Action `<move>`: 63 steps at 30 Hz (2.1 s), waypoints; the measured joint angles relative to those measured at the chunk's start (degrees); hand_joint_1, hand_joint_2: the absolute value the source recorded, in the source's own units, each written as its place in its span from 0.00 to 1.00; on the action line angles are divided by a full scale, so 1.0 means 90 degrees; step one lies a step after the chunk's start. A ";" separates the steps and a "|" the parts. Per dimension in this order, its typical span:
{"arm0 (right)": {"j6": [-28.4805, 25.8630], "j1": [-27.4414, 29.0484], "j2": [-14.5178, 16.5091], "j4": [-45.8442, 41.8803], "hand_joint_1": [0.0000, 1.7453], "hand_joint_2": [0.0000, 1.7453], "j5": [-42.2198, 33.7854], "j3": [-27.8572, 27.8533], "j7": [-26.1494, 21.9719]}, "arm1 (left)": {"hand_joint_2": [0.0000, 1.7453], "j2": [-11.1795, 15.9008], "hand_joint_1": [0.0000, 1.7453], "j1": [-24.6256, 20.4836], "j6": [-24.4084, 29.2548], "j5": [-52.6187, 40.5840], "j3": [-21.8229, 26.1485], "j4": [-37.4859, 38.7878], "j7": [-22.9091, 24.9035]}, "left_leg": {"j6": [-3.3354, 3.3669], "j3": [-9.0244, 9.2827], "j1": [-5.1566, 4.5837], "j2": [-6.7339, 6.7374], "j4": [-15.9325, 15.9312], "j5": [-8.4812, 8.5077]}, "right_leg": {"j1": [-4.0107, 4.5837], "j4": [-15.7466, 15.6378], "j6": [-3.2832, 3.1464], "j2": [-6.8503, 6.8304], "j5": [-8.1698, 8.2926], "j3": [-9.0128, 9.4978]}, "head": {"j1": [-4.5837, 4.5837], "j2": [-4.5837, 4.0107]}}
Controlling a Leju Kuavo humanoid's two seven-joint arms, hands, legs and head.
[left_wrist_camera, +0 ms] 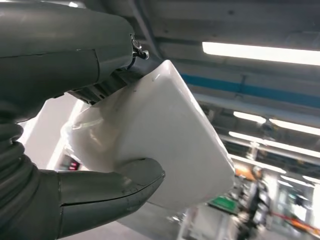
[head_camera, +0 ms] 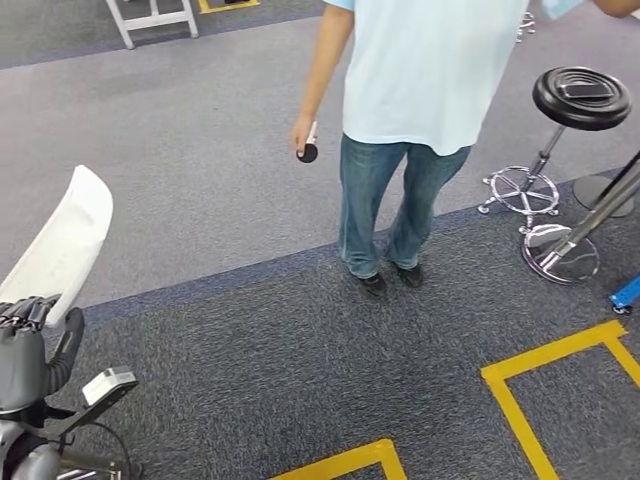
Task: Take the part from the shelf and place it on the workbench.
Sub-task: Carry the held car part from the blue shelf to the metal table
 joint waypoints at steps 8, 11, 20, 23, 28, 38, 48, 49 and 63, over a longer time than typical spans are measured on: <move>-0.0081 0.0024 0.0078 0.0006 0.00 0.00 -0.0073 -0.0001 -0.0013 | 1.00 0.0036 1.00 -0.0177 -0.0003 0.0062 -0.0099 0.0188 0.0001 | -0.0101 0.0481 0.0095 0.0589 -0.0844 0.0481 | 0.0022 0.0031 0.0155 -0.0690 -0.0169 0.0106 | -0.0001 0.0000; -0.0148 0.0016 0.0095 0.0010 0.00 0.00 -0.0108 -0.0001 -0.0040 | 1.00 0.0081 1.00 -0.0197 -0.0003 0.0111 -0.0130 0.0232 0.0015 | 0.0074 0.0506 0.0046 0.0454 -0.0924 0.0456 | 0.0007 0.0026 0.0275 -0.0817 -0.0235 0.0186 | 0.0017 0.0000; -0.0243 0.0129 0.0110 0.0010 0.00 0.00 -0.0144 -0.0002 -0.0081 | 1.00 0.0121 1.00 -0.0247 -0.0002 0.0111 -0.0238 0.0310 0.0050 | 0.0285 0.0559 -0.0024 -0.0243 -0.0954 0.0441 | 0.0018 0.1585 0.0195 -0.0011 -0.0594 -0.0828 | 0.0066 0.0000; -0.0272 0.0165 0.0108 0.0014 0.00 0.00 -0.0166 -0.0008 -0.0077 | 1.00 0.0110 1.00 -0.0269 -0.0002 0.0092 -0.0338 0.0344 0.0084 | 0.0256 0.0560 -0.0014 -0.0503 -0.0943 0.0427 | 0.0034 0.0346 0.0095 0.0451 -0.0005 -0.0325 | 0.0066 0.0000; -0.0273 0.0208 0.0106 0.0018 0.00 0.00 -0.0213 -0.0030 -0.0146 | 1.00 0.0118 1.00 -0.0321 -0.0003 -0.0031 -0.0535 0.0414 0.0238 | 0.0077 0.0475 0.0017 -0.0605 -0.0878 0.0383 | 0.0029 0.0006 0.0036 0.0283 0.0030 -0.0072 | 0.0053 0.0000; -0.0226 0.0303 0.0101 0.0021 0.00 0.00 -0.0261 -0.0111 -0.0274 | 1.00 0.0185 1.00 -0.0608 -0.0005 -0.0168 -0.0978 0.0602 0.0590 | -0.0039 0.0421 0.0027 0.0569 -0.0710 0.0498 | 0.0073 -0.0055 0.0067 -0.0664 -0.0148 0.0172 | 0.0003 0.0000; -0.0210 0.0274 0.0098 0.0022 0.00 0.00 -0.0223 -0.0158 -0.0284 | 1.00 0.0254 1.00 -0.0800 -0.0003 -0.0218 -0.1206 0.0662 0.0687 | 0.0292 0.0531 0.0010 0.0063 -0.1026 0.0517 | 0.0027 0.1877 0.0297 -0.0088 -0.1068 -0.0770 | 0.0093 0.0000; -0.0202 0.0278 0.0098 0.0022 0.00 0.00 -0.0222 -0.0165 -0.0289 | 1.00 0.0261 1.00 -0.0802 -0.0003 -0.0218 -0.1235 0.0678 0.0706 | 0.0292 0.0534 0.0010 -0.0028 -0.1024 0.0517 | 0.0026 0.1943 0.0293 -0.0081 -0.0984 -0.0859 | 0.0095 0.0000; -0.0185 0.0243 0.0103 0.0025 0.00 0.00 -0.0115 -0.0177 -0.0248 | 1.00 0.0423 1.00 -0.1015 -0.0004 -0.0152 -0.1314 0.0793 0.0722 | -0.0083 -0.0260 0.0042 0.0135 0.0536 -0.0277 | -0.0013 0.0055 -0.0004 -0.0089 -0.0066 -0.0061 | 0.0028 0.0000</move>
